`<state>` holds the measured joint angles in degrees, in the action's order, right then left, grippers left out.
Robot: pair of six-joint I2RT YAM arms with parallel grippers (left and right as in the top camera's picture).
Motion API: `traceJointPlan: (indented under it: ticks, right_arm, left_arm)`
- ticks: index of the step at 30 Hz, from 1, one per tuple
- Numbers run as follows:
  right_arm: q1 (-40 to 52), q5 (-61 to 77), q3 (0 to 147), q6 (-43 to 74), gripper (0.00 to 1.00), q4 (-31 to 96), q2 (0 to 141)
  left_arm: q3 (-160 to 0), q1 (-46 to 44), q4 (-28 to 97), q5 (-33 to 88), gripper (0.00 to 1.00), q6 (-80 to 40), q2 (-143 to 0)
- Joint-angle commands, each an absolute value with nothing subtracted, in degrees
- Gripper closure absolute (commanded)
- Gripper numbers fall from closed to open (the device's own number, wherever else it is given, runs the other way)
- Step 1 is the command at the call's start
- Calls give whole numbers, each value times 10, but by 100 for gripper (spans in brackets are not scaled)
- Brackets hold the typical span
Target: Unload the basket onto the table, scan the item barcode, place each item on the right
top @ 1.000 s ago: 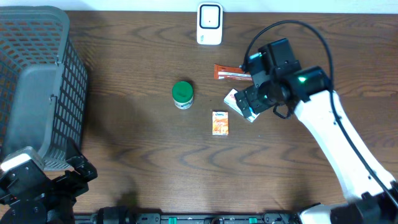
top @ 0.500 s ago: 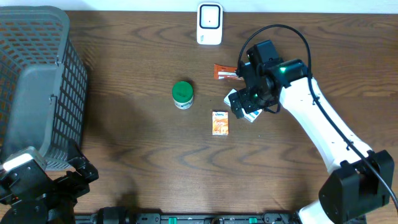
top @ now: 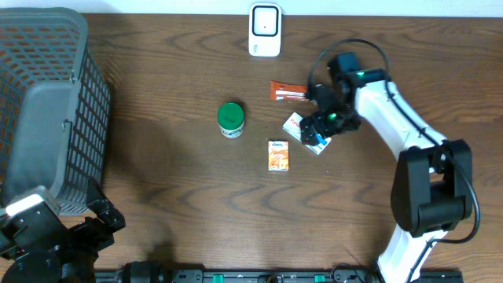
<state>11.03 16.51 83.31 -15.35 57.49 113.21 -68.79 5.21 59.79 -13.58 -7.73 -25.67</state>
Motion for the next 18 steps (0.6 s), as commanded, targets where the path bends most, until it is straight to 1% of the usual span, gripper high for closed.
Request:
traceJointPlan:
  ticks: [1, 10, 15, 18]
  right_arm:
    - [90, 261, 839, -215, 1, 570, 1142]
    - [97, 253, 839, -219, 1, 535, 1168]
    - [105, 160, 839, -217, 1, 510, 1176]
    - [110, 152, 839, -226, 1, 499, 1176]
  left_arm:
    - [-684, 54, 598, -130, 0, -82, -258]
    - [-684, 54, 598, -130, 0, -82, -258]
    - [-684, 54, 598, -130, 1, -82, -258]
    - [-684, 54, 598, -130, 0, -82, -258]
